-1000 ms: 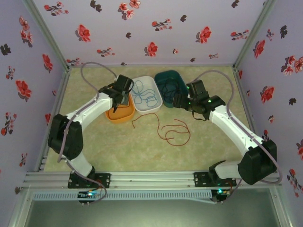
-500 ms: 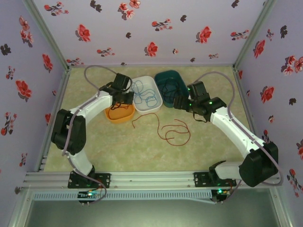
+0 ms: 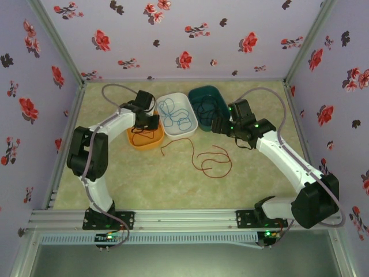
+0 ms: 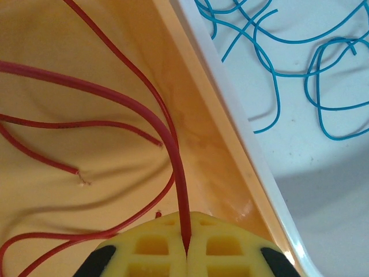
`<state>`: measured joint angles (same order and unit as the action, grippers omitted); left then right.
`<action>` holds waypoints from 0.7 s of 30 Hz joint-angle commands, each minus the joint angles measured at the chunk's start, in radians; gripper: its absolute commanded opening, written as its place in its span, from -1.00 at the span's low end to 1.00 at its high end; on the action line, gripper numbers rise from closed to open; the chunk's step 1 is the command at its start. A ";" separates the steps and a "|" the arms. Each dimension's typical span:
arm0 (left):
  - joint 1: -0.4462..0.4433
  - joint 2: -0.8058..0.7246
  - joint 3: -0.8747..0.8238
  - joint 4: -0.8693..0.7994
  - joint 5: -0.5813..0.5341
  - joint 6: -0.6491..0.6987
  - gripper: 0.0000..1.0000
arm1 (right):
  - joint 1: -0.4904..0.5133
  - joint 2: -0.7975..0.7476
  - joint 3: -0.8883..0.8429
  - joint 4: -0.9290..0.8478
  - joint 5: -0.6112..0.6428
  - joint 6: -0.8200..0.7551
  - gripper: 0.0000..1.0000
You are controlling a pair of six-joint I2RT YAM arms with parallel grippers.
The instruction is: Untangle the cables
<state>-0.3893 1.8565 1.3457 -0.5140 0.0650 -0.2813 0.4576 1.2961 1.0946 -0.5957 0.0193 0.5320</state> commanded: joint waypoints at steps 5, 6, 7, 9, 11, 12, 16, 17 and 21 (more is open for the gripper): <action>0.038 0.092 0.069 -0.057 0.019 0.009 -0.95 | -0.007 -0.011 -0.015 0.030 -0.005 0.008 0.59; 0.041 0.102 0.077 -0.061 0.021 0.011 -0.93 | -0.007 -0.011 -0.013 0.031 -0.005 0.009 0.59; 0.043 0.114 0.087 -0.065 0.024 0.015 -0.91 | -0.007 -0.010 -0.013 0.033 -0.005 0.009 0.59; 0.046 0.129 0.105 -0.077 0.029 0.025 -0.83 | -0.007 -0.008 -0.011 0.033 -0.005 0.009 0.59; 0.046 0.130 0.118 -0.090 0.035 0.030 -0.72 | -0.007 -0.006 -0.006 0.028 -0.006 0.006 0.58; 0.045 0.122 0.118 -0.093 0.040 0.030 -0.65 | -0.007 -0.007 -0.002 0.027 -0.005 0.004 0.59; 0.046 0.067 0.123 -0.104 0.045 0.026 -0.24 | -0.007 -0.009 0.008 0.018 0.003 -0.006 0.58; 0.045 0.052 0.123 -0.106 0.046 0.025 -0.15 | -0.007 -0.011 0.010 0.016 0.005 -0.009 0.58; 0.044 -0.025 0.124 -0.118 0.048 0.021 0.08 | -0.006 -0.011 0.012 0.011 0.018 -0.014 0.58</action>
<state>-0.3485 1.9236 1.4429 -0.6014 0.0921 -0.2607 0.4568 1.2961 1.0927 -0.5892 0.0200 0.5308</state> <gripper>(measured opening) 0.530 0.793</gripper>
